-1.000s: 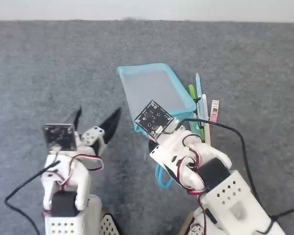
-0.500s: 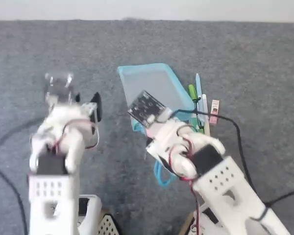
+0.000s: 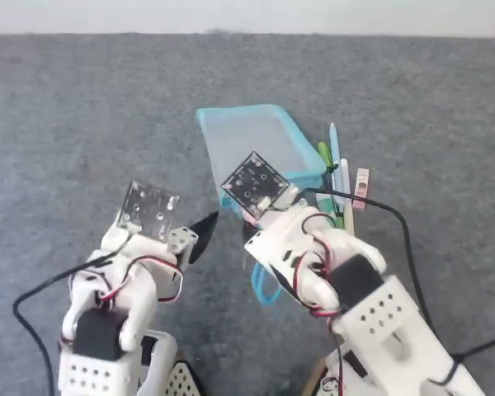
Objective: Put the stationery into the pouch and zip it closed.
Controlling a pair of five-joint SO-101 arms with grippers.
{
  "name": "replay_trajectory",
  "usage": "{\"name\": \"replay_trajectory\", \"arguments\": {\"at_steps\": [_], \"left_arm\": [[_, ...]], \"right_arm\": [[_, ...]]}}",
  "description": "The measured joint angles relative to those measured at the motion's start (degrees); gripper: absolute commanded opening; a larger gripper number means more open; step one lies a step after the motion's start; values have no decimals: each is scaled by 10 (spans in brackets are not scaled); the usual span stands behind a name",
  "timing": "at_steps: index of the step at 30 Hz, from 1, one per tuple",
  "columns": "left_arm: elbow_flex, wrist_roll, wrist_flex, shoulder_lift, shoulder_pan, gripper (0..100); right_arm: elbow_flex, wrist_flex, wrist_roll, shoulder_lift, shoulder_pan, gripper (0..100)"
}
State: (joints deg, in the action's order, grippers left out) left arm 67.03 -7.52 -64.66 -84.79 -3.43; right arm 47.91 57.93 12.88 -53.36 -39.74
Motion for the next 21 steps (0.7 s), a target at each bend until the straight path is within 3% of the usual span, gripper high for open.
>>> {"name": "replay_trajectory", "arguments": {"at_steps": [21], "left_arm": [[42,-3,75,30,-10,300]], "right_arm": [[17,12,0,-25,-27,6]]}}
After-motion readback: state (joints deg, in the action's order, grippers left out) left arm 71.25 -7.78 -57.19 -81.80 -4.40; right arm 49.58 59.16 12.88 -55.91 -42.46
